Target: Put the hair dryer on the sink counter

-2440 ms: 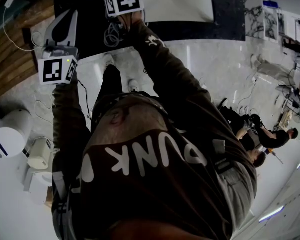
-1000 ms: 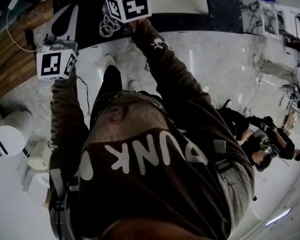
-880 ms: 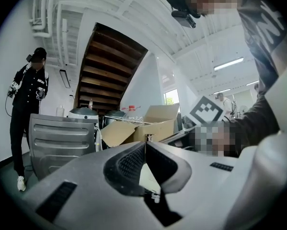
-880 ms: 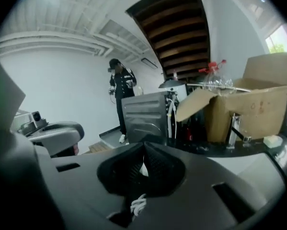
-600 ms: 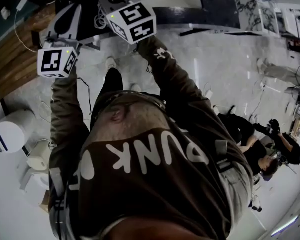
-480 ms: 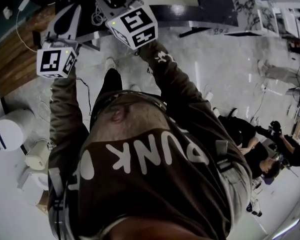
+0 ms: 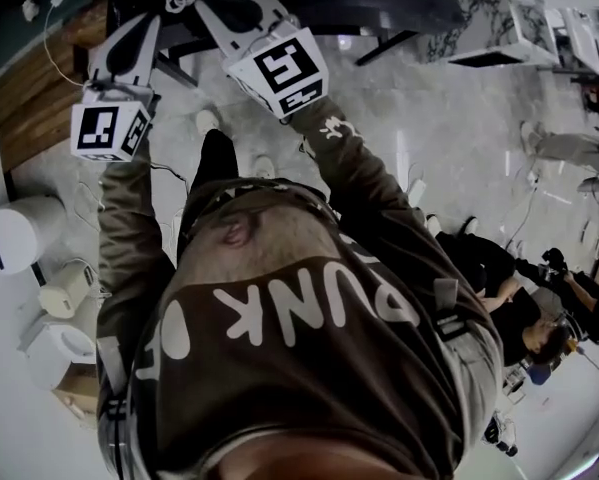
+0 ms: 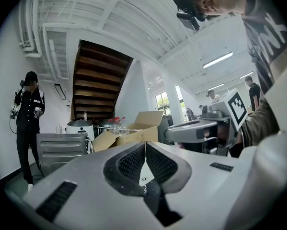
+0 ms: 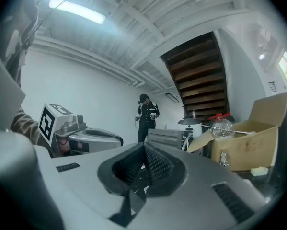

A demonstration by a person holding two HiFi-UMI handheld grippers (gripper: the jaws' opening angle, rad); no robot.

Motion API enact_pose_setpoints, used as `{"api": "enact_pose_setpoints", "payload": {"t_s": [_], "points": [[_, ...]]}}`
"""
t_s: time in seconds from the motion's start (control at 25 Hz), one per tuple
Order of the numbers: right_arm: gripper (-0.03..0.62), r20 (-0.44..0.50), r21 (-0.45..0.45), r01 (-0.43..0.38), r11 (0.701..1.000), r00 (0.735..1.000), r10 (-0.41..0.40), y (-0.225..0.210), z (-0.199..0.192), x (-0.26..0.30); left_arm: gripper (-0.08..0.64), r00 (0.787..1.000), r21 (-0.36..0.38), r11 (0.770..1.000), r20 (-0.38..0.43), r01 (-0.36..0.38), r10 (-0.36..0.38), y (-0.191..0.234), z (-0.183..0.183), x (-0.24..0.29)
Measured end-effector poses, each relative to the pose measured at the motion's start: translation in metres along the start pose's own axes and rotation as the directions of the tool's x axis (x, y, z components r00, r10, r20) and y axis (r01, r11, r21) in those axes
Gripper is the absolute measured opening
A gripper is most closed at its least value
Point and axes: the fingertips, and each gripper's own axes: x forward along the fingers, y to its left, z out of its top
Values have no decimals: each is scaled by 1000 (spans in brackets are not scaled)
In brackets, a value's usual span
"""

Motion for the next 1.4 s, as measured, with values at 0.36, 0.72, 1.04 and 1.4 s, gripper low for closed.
{"api": "enact_pose_setpoints", "payload": {"t_s": [0.36, 0.72, 1.04, 1.4], "points": [[11, 45, 1, -3, 1000, 999, 2, 30, 3, -50, 8, 1000, -18, 1000, -19, 0, 0, -31, 12, -33], [10, 26, -29, 23, 999, 999, -23, 51, 3, -37, 8, 1000, -33, 999, 0, 14, -14, -10, 4, -57], [8, -12, -49, 28, 998, 1000, -29, 68, 0, -22, 8, 999, -34, 999, 26, 28, -27, 7, 6, -72], [8, -11, -60, 36, 998, 999, -37, 74, 6, -12, 8, 999, -42, 998, 34, 38, -36, 15, 6, -75]]}}
